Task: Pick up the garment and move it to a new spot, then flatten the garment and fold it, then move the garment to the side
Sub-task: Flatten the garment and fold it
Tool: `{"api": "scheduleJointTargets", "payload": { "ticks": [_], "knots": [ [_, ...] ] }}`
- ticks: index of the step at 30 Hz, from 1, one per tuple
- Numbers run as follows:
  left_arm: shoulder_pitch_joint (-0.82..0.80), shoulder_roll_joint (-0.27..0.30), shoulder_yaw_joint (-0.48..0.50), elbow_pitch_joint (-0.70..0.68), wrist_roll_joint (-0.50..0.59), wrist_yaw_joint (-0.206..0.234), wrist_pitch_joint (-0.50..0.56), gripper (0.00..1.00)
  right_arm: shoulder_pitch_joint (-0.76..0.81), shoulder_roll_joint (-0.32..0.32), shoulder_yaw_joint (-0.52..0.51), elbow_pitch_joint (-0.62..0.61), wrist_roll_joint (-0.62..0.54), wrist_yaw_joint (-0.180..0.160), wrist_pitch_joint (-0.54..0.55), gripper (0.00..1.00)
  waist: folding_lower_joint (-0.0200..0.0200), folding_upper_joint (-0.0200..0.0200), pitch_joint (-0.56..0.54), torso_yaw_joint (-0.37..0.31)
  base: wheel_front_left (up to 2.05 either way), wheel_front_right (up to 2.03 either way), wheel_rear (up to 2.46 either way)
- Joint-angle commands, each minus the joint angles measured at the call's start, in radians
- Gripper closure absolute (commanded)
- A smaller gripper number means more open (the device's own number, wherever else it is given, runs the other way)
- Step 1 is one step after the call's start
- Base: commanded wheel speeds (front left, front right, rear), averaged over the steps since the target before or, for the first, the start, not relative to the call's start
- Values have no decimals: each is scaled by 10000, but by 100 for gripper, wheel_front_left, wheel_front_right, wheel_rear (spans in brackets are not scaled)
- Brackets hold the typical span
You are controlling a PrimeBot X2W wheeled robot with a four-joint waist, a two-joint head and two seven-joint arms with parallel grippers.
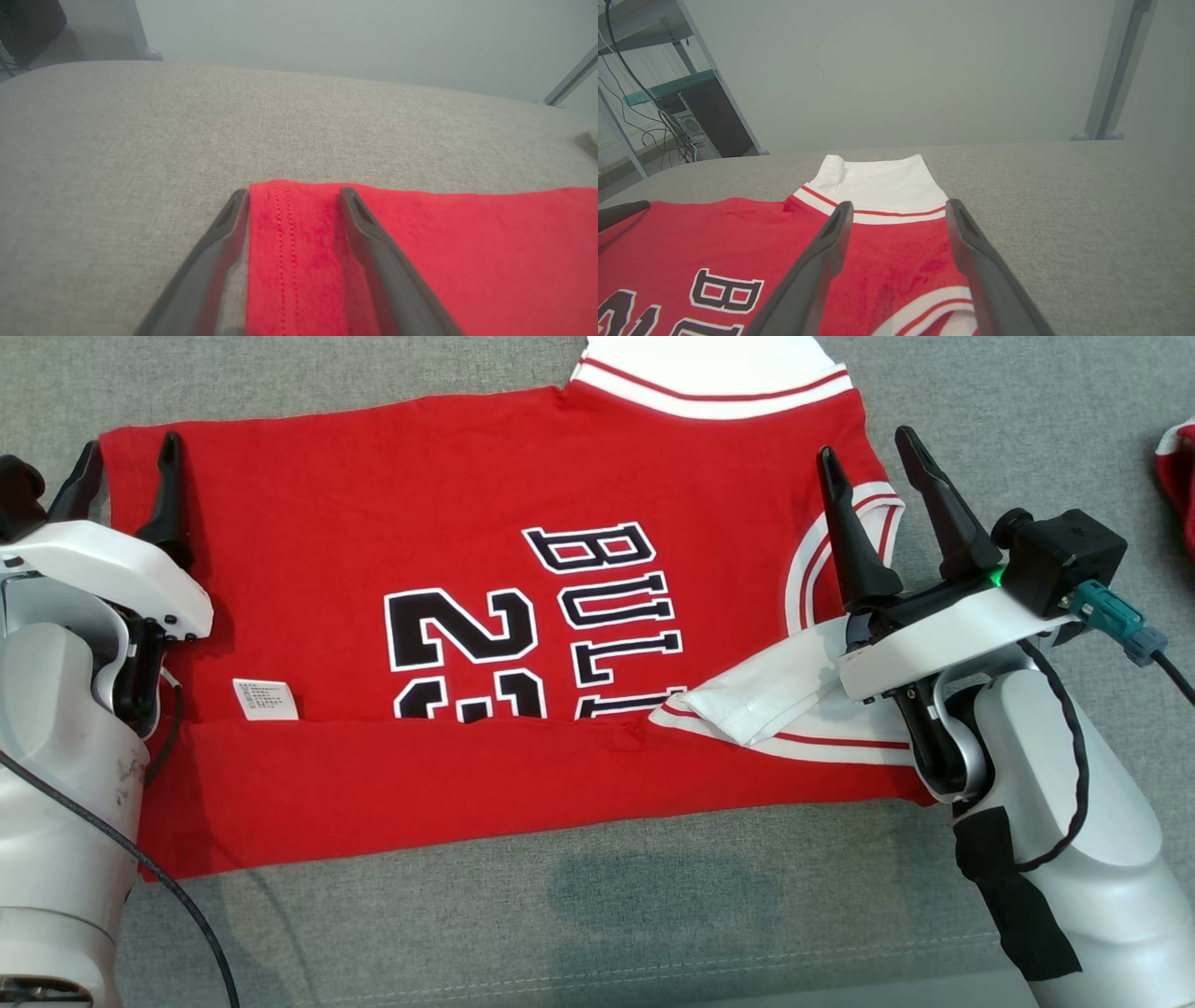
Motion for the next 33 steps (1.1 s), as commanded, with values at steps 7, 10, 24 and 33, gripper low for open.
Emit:
{"api": "scheduleJointTargets", "payload": {
  "ticks": [7, 10, 24, 33],
  "knots": [
    [119, 704, -256, -78, -515, -7, 82, 82, 252, 112, 149, -199, 129, 33, -105, 0, 0, 0, -25, -50, 0, 0, 0],
    [62, 806, -360, -29, -529, -7, -35, 85, 175, 78, 94, -232, 163, 33, -105, 0, 0, 0, -10, -22, 0, 0, 0],
    [87, 568, -466, -879, -384, -4, -375, 100, -1656, -866, -111, 389, 287, 33, -105, 0, 0, 0, 195, 494, 0, 0, 0],
    [624, -238, -439, -3064, 271, -1, -381, 100, -4254, -1708, 637, 3106, 871, 33, 689, 0, 0, 0, 631, 1541, 0, 0, 0]
  ]
}}
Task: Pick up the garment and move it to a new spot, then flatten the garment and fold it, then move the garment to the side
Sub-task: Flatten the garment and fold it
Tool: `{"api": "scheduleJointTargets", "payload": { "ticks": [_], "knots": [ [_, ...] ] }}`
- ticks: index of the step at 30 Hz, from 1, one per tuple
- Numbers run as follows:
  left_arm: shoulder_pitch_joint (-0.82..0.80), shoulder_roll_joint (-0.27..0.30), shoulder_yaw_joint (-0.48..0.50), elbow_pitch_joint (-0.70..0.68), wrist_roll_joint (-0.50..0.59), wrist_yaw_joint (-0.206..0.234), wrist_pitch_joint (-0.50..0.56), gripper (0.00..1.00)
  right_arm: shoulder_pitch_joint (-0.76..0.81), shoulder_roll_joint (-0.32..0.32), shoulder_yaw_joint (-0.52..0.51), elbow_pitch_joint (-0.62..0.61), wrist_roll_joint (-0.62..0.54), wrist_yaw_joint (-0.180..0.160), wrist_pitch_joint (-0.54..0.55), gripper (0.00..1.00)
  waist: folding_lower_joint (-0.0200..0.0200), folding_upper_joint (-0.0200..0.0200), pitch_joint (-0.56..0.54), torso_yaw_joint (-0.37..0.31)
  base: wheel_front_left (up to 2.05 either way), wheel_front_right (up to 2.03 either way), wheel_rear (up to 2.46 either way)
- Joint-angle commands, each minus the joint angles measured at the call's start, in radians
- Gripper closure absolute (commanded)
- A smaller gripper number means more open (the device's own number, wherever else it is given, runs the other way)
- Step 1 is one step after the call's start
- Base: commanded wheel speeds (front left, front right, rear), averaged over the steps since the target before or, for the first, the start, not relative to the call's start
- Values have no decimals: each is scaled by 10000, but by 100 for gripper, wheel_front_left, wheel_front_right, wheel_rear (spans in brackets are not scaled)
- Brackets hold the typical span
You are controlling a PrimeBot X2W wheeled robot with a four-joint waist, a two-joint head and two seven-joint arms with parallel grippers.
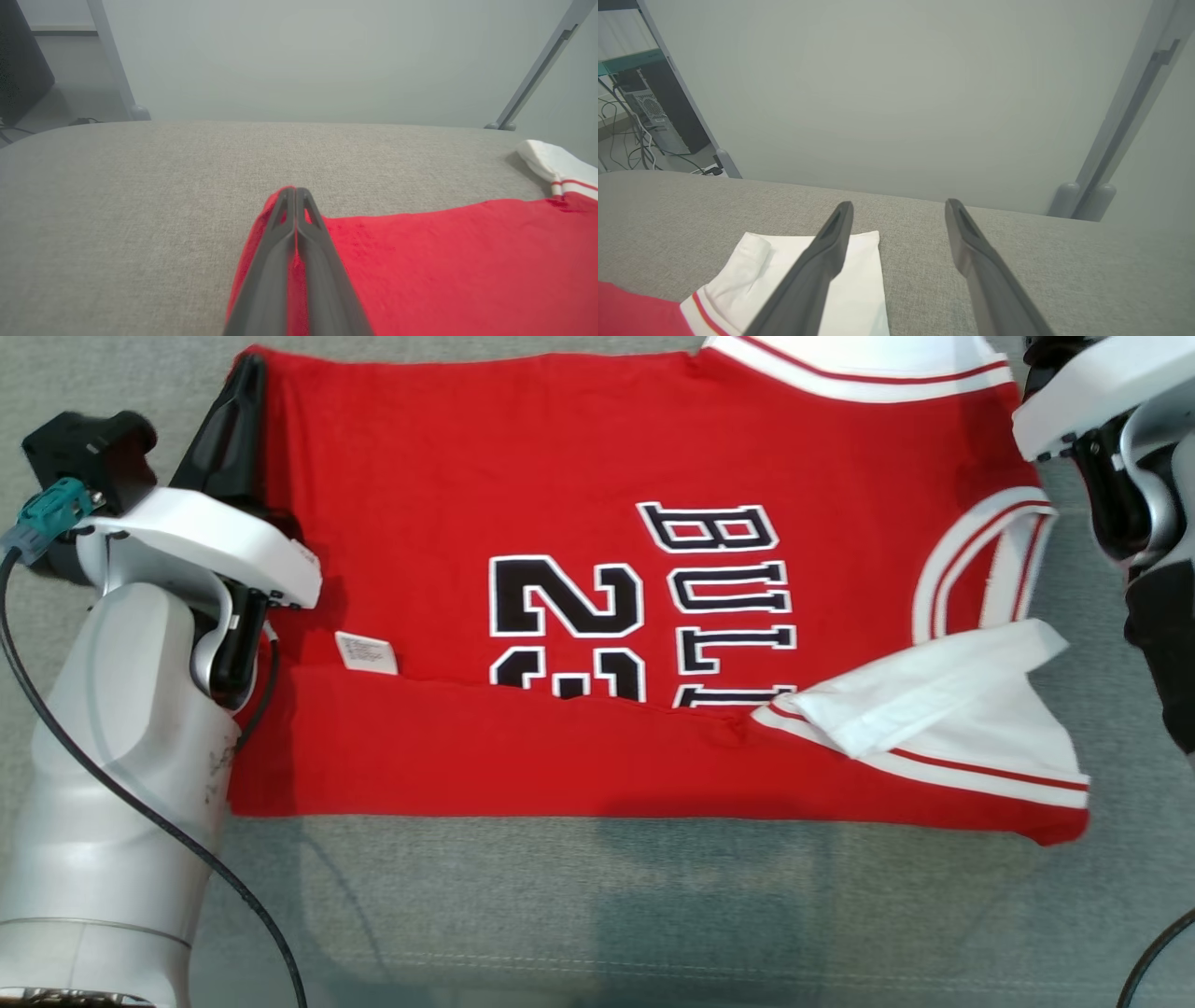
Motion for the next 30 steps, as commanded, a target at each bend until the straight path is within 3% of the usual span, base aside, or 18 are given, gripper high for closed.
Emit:
{"api": "scheduleJointTargets", "payload": {
  "ticks": [1, 9, 13, 16, 21, 22, 24, 27, 28, 30],
  "knots": [
    [35, 399, 209, -400, 121, -2, -55, 100, -135, 35, 169, 37, 180, 33, 174, 0, 0, 0, 217, 334, 0, 0, 0],
    [-102, -221, -157, -1071, 100, -6, -56, 100, -1755, -305, 995, 1798, 1025, 33, 1652, 0, 0, 0, 688, 1212, 0, 0, 0],
    [-190, -396, -355, -1218, -49, -6, -56, 100, -2232, -409, 1358, 2348, 1179, 33, 2179, 9, 0, 0, 883, 1461, 0, 0, 0],
    [-248, -444, -473, -1289, -114, -6, -56, 100, -2498, -437, 1502, 2667, 1331, 33, 2379, 10, 0, 0, 1007, 1576, 0, 0, 0],
    [-294, -500, -656, -1399, -233, -7, -56, 100, -2707, -472, 1618, 3135, 1580, 33, 2436, 0, 0, 0, 1094, 1750, 0, 0, 0],
    [-308, -496, -678, -1419, -253, -7, -56, 100, -2747, -463, 1640, 3202, 1638, 33, 2462, 2, 0, 0, 1118, 1770, 0, 0, 0],
    [-332, -478, -709, -1453, -286, -7, -56, 100, -2806, -415, 1747, 3302, 1754, 33, 2617, 16, 0, 0, 1158, 1787, 0, 0, 0],
    [-368, -436, -719, -1500, -329, -7, -56, 100, -2863, -381, 1942, 3208, 1896, 33, 2508, 93, 0, 0, 1196, 1751, 0, 0, 0],
    [-372, -422, -712, -1505, -338, -7, -56, 100, -2868, -403, 2018, 3138, 1920, 33, 2371, 100, 0, 0, 1186, 1725, 0, 0, 0],
    [-367, -389, -678, -1510, -362, -7, -56, 100, -2869, -461, 2168, 2992, 1977, 33, 2067, 100, 0, 0, 1152, 1647, 0, 0, 0]
  ]
}}
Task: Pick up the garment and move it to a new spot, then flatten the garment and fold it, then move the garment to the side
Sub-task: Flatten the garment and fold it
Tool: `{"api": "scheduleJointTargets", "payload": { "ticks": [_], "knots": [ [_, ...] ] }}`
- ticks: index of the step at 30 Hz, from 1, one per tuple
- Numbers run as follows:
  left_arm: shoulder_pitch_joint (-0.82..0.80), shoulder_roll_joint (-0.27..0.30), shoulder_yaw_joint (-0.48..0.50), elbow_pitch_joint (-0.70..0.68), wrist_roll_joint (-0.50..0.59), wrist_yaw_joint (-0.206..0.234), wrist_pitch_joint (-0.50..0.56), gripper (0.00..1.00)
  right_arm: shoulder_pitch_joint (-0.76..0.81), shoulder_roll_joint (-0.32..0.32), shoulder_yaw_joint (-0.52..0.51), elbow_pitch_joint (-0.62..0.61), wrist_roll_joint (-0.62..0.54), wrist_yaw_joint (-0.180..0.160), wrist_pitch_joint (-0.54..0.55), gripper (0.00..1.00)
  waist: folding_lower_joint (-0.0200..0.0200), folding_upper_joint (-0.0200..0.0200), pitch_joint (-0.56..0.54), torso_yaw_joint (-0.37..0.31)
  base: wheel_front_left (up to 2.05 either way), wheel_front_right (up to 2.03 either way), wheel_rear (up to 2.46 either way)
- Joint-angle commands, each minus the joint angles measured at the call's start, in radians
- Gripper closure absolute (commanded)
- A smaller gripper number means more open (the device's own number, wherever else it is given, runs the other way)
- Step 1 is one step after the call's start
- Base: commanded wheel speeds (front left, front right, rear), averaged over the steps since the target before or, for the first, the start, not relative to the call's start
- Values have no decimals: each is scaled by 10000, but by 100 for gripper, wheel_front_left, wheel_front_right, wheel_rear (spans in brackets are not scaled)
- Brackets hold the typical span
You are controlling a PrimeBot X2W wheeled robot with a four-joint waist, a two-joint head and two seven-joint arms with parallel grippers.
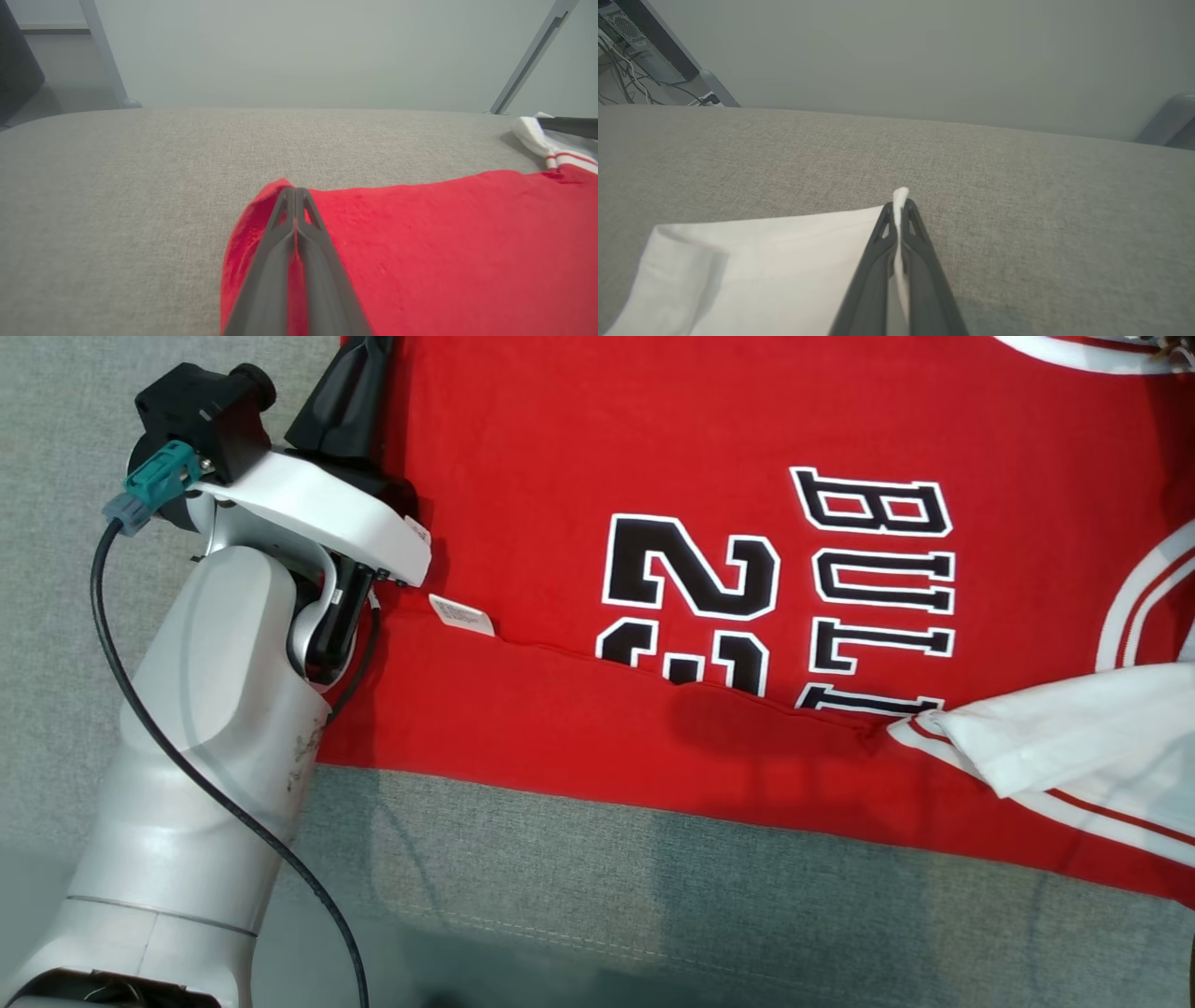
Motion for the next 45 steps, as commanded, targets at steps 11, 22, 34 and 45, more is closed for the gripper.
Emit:
{"api": "scheduleJointTargets", "payload": {
  "ticks": [11, 22, 34, 45],
  "knots": [
    [185, 924, 978, 107, -236, -7, -47, 100, 782, -280, 905, -1508, 1140, 33, -1313, 100, 0, -1, -523, -737, 0, 0, 0],
    [794, 1832, 1622, 1228, -590, -7, -47, 100, 2673, -1374, 2060, -4187, 3244, 33, -2506, 100, 0, -1, -1454, -1639, 0, 0, 0],
    [2073, 2140, 1453, 1811, -1085, -7, -47, 100, 5320, -2506, 3285, -6571, 4967, 33, -2818, 100, 0, -1, -2566, -2183, 0, 0, 0],
    [3218, 2205, 1011, 2336, -1613, -8, -47, 100, 6877, -2952, 4060, -7237, 5876, 33, -2923, 100, 0, -1, -3258, -2559, 0, 0, 0]
  ]
}}
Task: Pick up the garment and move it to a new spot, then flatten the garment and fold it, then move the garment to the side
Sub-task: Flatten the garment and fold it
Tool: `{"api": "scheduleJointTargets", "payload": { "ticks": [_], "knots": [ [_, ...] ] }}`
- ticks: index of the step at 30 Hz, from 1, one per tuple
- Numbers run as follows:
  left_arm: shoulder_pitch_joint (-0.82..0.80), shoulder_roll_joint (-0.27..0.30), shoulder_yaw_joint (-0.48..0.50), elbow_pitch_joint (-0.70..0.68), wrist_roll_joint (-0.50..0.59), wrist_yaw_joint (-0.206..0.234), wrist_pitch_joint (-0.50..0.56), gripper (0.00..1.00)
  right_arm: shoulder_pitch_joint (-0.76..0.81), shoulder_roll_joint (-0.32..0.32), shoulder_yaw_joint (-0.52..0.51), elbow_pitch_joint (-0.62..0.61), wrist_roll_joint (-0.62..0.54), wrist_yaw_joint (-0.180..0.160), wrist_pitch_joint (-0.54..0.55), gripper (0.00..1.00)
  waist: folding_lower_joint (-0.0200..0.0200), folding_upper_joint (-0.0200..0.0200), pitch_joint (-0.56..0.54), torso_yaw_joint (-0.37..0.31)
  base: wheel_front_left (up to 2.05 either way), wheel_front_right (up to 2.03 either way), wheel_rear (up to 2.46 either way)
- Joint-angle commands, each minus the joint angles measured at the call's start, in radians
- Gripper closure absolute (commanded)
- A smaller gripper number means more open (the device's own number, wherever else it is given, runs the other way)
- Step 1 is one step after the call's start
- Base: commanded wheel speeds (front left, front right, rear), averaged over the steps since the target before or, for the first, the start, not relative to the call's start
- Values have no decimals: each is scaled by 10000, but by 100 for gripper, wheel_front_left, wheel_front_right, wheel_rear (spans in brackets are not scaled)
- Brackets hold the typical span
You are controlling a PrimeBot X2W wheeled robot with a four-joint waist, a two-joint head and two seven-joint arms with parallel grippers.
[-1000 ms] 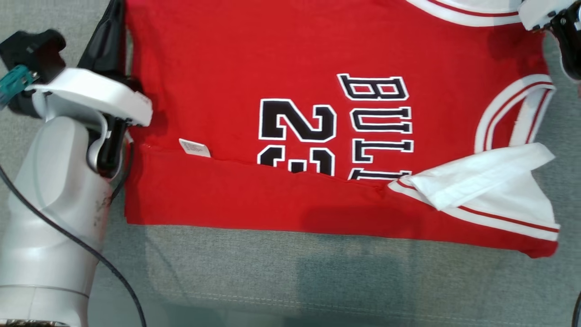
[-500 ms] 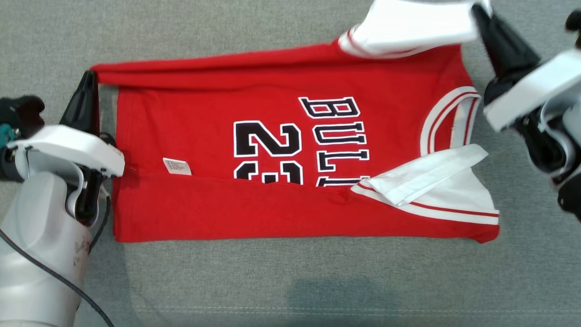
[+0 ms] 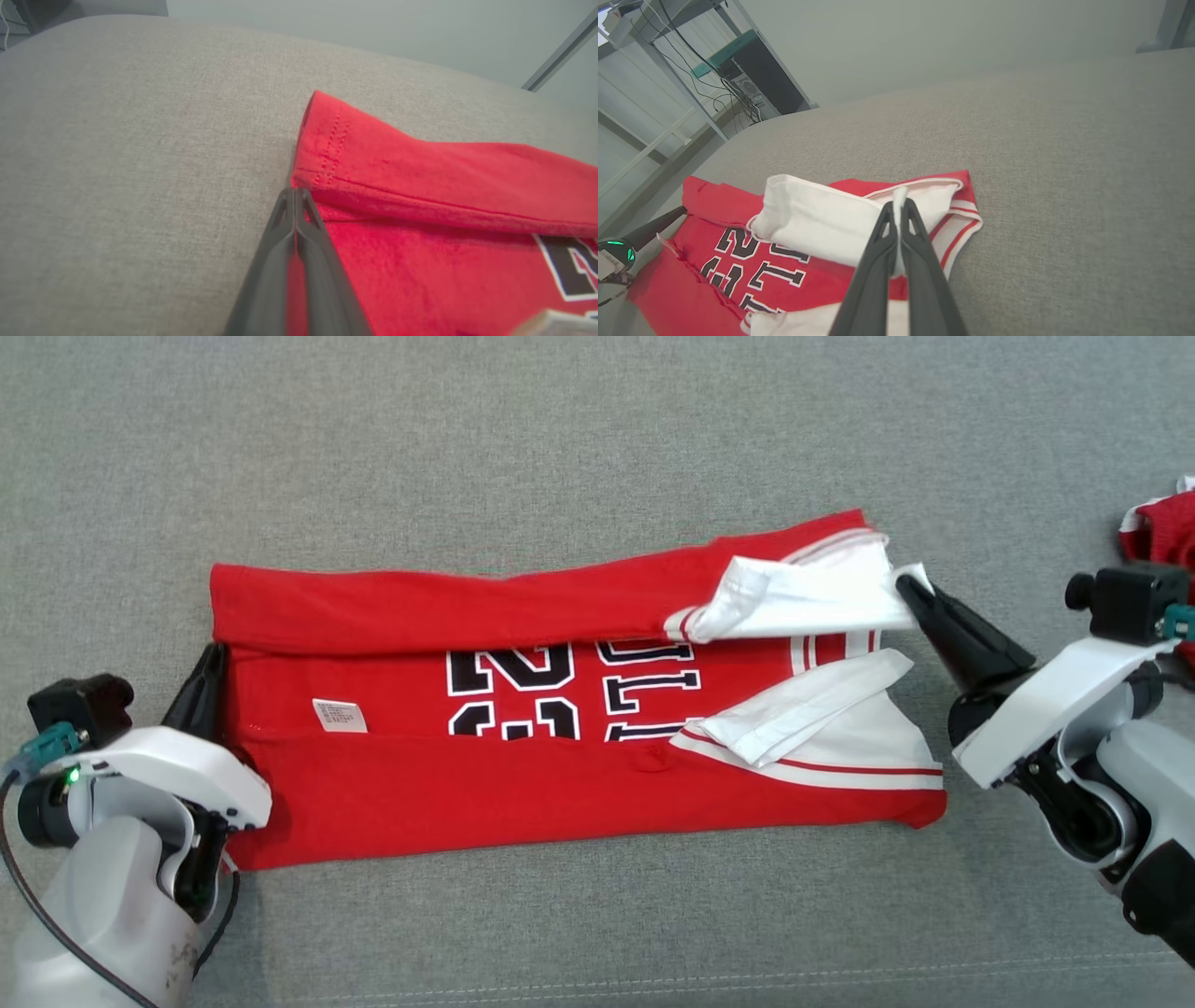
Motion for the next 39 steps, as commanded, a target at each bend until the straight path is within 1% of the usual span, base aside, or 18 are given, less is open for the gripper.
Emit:
{"api": "scheduleJointTargets", "payload": {
  "ticks": [1, 7, 18, 23, 31, 39],
  "knots": [
    [152, 539, 230, -79, -70, -8, -51, 100, 524, -253, 24, -212, 103, 35, -185, 100, 0, -1, -103, -56, 0, 0, 0],
    [686, 403, 248, 29, -68, -8, -51, 100, 1034, -156, 95, -194, 238, 35, -220, 100, 0, -1, -380, -29, 0, 0, 0],
    [1159, 204, 517, 94, 22, -8, -51, 100, 1754, -190, -113, -517, 340, 35, -229, 100, 0, -1, -744, 16, 0, 0, 0],
    [1361, 112, 551, 43, 146, -8, -51, 100, 2038, -154, -117, -446, 278, 35, -230, 100, 0, -1, -900, -28, 0, 0, 0],
    [1609, -52, 949, -558, 498, -8, -51, 100, 2294, -38, -333, -208, 176, 35, -230, 100, 0, -1, -987, 132, 0, 0, 0],
    [1996, -254, 1480, -1479, 950, -8, -51, 100, 2436, 140, -423, -26, 99, 35, -231, 100, 0, -1, -1054, 286, 0, 0, 0]
  ]
}}
